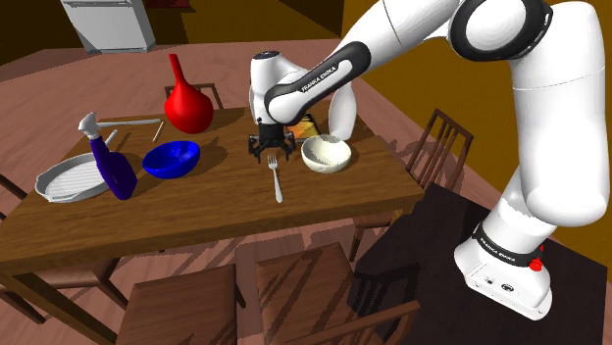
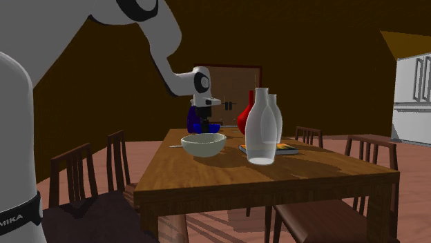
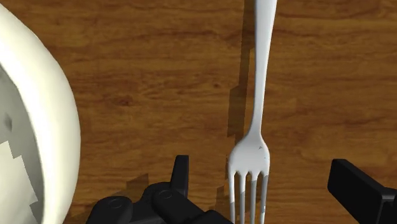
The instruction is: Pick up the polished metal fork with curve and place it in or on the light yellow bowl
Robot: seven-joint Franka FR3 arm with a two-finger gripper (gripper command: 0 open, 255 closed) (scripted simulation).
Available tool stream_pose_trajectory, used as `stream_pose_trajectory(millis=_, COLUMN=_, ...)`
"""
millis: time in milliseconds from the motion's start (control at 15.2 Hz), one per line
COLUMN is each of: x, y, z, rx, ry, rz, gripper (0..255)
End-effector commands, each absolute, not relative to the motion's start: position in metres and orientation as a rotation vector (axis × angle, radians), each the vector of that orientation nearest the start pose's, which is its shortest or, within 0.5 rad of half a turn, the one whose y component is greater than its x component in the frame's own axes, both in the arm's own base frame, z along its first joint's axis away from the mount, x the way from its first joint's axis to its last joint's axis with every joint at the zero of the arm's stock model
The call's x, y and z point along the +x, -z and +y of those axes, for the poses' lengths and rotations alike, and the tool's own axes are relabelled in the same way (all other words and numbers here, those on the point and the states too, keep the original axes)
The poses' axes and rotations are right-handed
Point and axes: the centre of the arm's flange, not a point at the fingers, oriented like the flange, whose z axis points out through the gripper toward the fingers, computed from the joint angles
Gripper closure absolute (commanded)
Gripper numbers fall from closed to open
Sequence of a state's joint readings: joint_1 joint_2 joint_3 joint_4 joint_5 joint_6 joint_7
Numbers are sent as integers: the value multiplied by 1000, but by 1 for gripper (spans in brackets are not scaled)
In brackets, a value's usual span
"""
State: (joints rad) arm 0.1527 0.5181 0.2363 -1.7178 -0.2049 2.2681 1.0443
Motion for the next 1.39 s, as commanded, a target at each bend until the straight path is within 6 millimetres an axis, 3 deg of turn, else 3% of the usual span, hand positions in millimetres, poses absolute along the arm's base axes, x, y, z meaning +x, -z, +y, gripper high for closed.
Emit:
stream_pose_trajectory(millis=0, x=633, y=-289, z=236, rx=-3017, ry=107, rz=869, gripper=0)
stream_pose_trajectory(millis=198, x=633, y=-275, z=236, rx=-3017, ry=107, rz=869, gripper=0)
stream_pose_trajectory(millis=726, x=633, y=-275, z=236, rx=-3017, ry=107, rz=869, gripper=0)
stream_pose_trajectory(millis=792, x=633, y=-275, z=236, rx=-3017, ry=107, rz=869, gripper=255)
stream_pose_trajectory(millis=1320, x=632, y=-274, z=233, rx=-3017, ry=107, rz=869, gripper=255)
